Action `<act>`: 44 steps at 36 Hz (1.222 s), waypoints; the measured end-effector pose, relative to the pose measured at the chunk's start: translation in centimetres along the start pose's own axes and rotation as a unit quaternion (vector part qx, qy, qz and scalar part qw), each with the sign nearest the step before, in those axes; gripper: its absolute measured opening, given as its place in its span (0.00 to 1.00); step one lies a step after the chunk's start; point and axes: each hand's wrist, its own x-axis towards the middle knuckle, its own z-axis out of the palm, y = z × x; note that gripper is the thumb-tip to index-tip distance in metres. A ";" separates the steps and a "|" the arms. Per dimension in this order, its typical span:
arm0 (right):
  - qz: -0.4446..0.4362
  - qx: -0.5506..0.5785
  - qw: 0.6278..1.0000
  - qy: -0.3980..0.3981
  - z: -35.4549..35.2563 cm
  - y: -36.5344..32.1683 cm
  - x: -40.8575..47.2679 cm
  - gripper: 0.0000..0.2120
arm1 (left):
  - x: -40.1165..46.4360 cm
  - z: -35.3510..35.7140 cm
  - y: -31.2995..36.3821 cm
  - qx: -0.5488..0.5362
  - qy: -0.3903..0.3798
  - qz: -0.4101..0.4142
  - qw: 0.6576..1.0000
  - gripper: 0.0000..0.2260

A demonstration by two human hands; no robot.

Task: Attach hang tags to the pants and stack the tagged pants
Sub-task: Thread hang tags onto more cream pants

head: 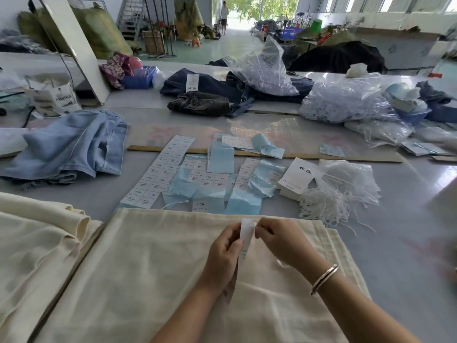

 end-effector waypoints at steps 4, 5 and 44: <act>0.004 -0.015 1.000 -0.008 0.1 0.1 0.0 0.11 | 0.1 0.0 -0.2 -0.007 -0.009 -0.003 1.000 0.16; 0.008 -0.015 1.000 -0.007 0.0 0.1 0.0 0.11 | 0.0 0.0 -0.2 -0.006 -0.011 -0.001 1.000 0.16; 0.072 0.269 0.956 0.089 -1.0 1.6 -2.6 0.08 | 3.4 0.5 2.6 0.301 -0.005 0.066 0.951 0.05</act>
